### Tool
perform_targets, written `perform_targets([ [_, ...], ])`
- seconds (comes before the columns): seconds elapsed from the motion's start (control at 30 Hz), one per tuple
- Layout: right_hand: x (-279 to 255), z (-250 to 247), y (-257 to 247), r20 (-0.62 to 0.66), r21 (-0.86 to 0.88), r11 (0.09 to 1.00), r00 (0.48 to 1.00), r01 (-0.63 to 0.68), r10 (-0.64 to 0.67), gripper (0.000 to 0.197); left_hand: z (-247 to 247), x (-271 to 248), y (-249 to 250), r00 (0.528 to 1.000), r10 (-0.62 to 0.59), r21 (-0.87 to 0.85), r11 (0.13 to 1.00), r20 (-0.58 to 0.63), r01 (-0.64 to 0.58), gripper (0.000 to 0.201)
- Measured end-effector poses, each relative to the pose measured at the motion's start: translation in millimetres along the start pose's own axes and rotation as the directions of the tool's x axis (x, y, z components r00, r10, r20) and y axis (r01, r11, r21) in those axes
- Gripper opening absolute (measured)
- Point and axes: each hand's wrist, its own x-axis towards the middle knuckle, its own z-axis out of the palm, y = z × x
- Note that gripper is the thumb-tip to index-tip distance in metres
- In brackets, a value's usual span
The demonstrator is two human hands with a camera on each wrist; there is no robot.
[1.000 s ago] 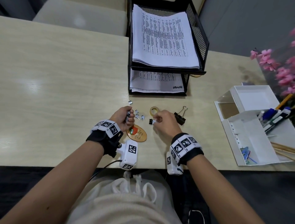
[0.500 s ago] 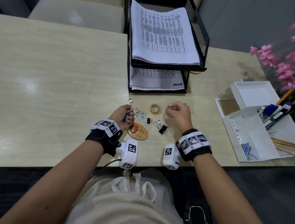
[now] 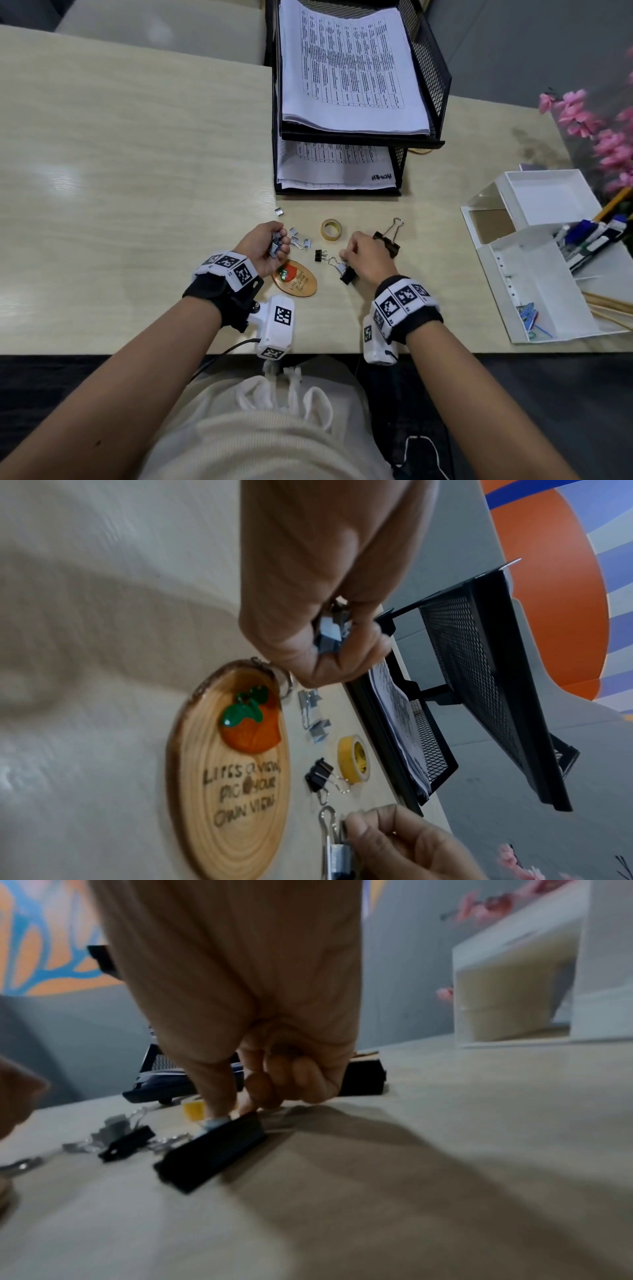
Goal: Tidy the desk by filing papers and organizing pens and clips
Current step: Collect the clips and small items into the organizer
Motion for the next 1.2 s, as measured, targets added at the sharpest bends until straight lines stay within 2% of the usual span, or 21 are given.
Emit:
perform_targets([
  [0.13, -7, -3, -3, -0.029, -0.112, 0.988, 0.993, 0.107, -0.111, 0.011, 1, -1, -4, 1.0, -0.006, 0.009, 1.0, 0.002, 0.006, 0.037],
  [0.2, -8, -8, -5, -0.044, -0.126, 0.985, 0.991, 0.118, -0.124, 0.007, 5, -3, -7, 1.0, -0.003, 0.015, 1.0, 0.01, 0.003, 0.037],
  [0.3, -13, -24, -19, -0.11, 0.054, 0.986, 0.982, 0.157, -0.15, 0.01, 14, -4, -13, 0.998, 0.005, -0.012, 1.0, 0.066, -0.004, 0.037],
  [0.37, -21, -34, -36, -0.142, 0.15, 0.96, 0.966, 0.235, -0.214, 0.013, 22, -4, -17, 0.995, -0.005, -0.009, 1.0, 0.098, 0.006, 0.039],
  [0.47, -31, -41, -59, -0.128, 0.194, 0.92, 0.938, 0.342, -0.322, 0.01, 32, -5, -22, 0.987, -0.016, -0.024, 0.999, 0.158, 0.02, 0.04],
  [0.53, -33, -43, -63, -0.153, 0.201, 0.91, 0.929, 0.363, -0.337, 0.012, 35, -5, -23, 0.981, -0.013, -0.083, 0.996, 0.194, 0.03, 0.04],
  [0.67, -32, -42, -43, -0.248, 0.141, 0.945, 0.934, 0.296, -0.256, 0.015, 31, -3, -17, 0.988, -0.022, -0.053, 0.998, 0.154, 0.03, 0.043],
  [0.83, -27, -12, -8, -0.045, -0.102, 0.986, 0.99, 0.13, -0.135, 0.013, 17, -3, -12, 0.992, -0.007, 0.013, 1.0, 0.123, 0.005, 0.04],
  [0.97, -27, -2, -4, -0.041, -0.171, 0.976, 0.988, 0.138, -0.147, 0.015, 4, -4, -7, 0.995, 0.01, -0.001, 1.0, 0.097, -0.01, 0.039],
  [1.07, -25, -4, -7, -0.099, -0.144, 0.98, 0.983, 0.139, -0.154, 0.017, -8, -5, 1, 0.997, 0.03, -0.034, 0.999, 0.065, -0.028, 0.04],
  [1.2, -20, -13, -33, -0.184, 0.035, 0.987, 0.972, 0.154, -0.145, 0.011, -24, -5, 13, 0.997, 0.08, -0.08, 0.993, -0.013, -0.081, 0.038],
])
